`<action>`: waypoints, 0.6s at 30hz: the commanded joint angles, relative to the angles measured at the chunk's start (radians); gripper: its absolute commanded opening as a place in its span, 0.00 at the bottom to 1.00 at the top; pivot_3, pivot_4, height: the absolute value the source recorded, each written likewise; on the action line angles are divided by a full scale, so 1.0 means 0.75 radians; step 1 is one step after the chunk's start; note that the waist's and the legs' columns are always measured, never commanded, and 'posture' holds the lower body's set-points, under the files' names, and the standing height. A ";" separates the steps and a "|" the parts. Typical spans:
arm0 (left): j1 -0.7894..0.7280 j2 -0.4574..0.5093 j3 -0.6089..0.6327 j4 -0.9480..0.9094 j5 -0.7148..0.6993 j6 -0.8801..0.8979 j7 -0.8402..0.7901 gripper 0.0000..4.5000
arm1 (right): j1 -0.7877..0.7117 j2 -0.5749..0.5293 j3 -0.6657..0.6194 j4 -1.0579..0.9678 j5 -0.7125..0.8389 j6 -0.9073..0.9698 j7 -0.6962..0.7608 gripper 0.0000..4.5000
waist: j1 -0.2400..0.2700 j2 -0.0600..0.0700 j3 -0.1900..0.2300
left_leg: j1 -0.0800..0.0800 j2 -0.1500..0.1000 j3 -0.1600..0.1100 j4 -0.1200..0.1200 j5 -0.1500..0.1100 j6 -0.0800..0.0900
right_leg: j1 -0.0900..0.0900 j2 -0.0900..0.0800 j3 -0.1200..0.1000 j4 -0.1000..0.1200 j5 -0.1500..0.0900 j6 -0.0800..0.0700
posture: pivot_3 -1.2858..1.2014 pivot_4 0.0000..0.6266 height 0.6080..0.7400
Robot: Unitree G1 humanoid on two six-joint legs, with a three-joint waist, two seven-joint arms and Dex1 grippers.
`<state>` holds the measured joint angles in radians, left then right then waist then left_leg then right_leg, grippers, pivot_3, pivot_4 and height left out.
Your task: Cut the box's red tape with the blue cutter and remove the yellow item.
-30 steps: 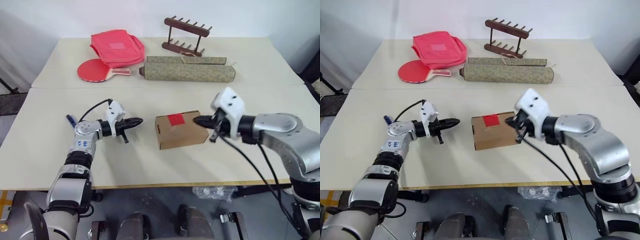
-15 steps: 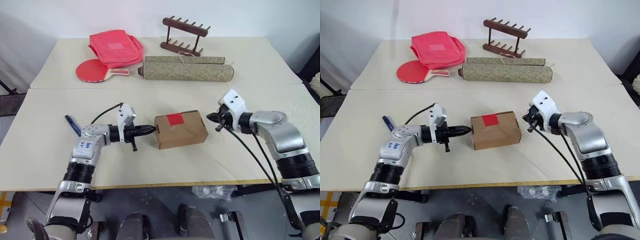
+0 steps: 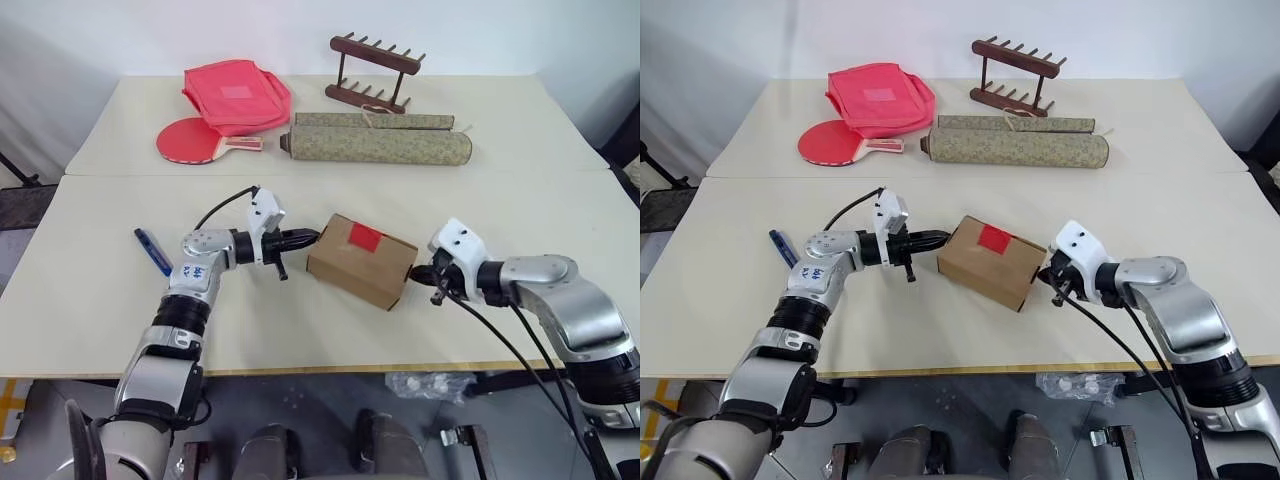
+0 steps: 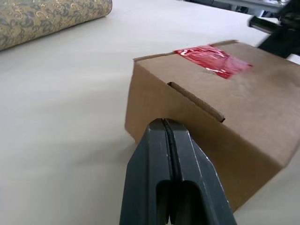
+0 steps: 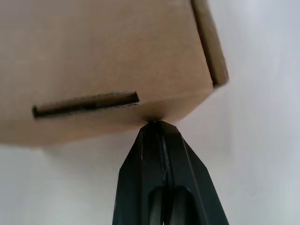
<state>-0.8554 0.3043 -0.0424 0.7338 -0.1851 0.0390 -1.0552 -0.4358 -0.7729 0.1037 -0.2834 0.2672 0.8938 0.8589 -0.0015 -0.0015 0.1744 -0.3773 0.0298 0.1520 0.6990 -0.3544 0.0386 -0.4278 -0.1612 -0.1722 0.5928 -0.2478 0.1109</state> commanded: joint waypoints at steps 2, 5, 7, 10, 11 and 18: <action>-0.075 -0.100 -0.086 0.112 0.044 -0.089 -0.114 0.00 | 0.013 0.016 -0.040 -0.227 0.098 0.074 -0.006 0.00 | 0.000 0.000 0.000 | 0.000 0.000 0.000 0.000 0.000 0.000 | 0.000 0.000 0.000 0.000 0.000 0.000 | 0.52 0.24 1.00; -0.118 -0.128 -0.081 0.220 0.075 -0.155 -0.115 0.00 | 0.033 0.015 -0.064 -0.293 0.105 0.129 -0.031 0.00 | 0.001 0.000 0.000 | 0.000 0.000 0.000 0.000 0.000 0.000 | 0.000 0.000 0.000 0.000 0.000 0.000 | 0.52 0.24 1.00; -0.149 -0.149 -0.075 0.295 0.097 -0.200 -0.106 0.00 | 0.053 0.013 -0.093 -0.331 0.111 0.163 -0.056 0.00 | 0.001 0.000 0.000 | 0.000 0.000 0.000 0.000 0.000 0.000 | 0.000 0.000 0.000 0.000 0.000 0.000 | 0.52 0.24 1.00; -0.173 -0.163 -0.066 0.361 0.115 -0.244 -0.114 0.00 | 0.078 -0.007 -0.114 -0.365 0.112 0.189 -0.070 0.00 | 0.003 -0.001 0.000 | -0.001 -0.001 -0.001 0.000 0.000 0.001 | 0.000 0.000 0.000 0.000 0.000 0.000 | 0.52 0.24 1.00; -0.176 -0.165 -0.066 0.379 0.125 -0.258 -0.117 0.00 | 0.088 -0.026 -0.124 -0.387 0.119 0.212 -0.067 0.00 | 0.003 -0.001 0.000 | -0.001 -0.001 -0.001 0.000 -0.001 0.001 | 0.000 -0.001 0.000 -0.001 0.000 0.000 | 0.52 0.24 1.00; -0.188 -0.110 -0.026 0.442 0.148 -0.313 -0.086 0.00 | 0.232 -0.140 -0.321 -0.524 0.196 0.321 -0.062 0.00 | 0.003 -0.001 0.000 | -0.002 -0.001 -0.002 0.001 -0.001 0.002 | 0.000 -0.001 -0.001 -0.001 0.000 0.000 | 0.52 0.24 1.00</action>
<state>-0.9826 0.2314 -0.0503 1.0585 -0.0860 -0.1793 -1.1041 -0.2650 -0.8619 -0.0723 -0.6222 0.3853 1.1373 0.8105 0.0010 -0.0022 0.1745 -0.3785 0.0293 0.1504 0.6995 -0.3552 0.0400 -0.4280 -0.1618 -0.1731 0.5917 -0.2477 0.1109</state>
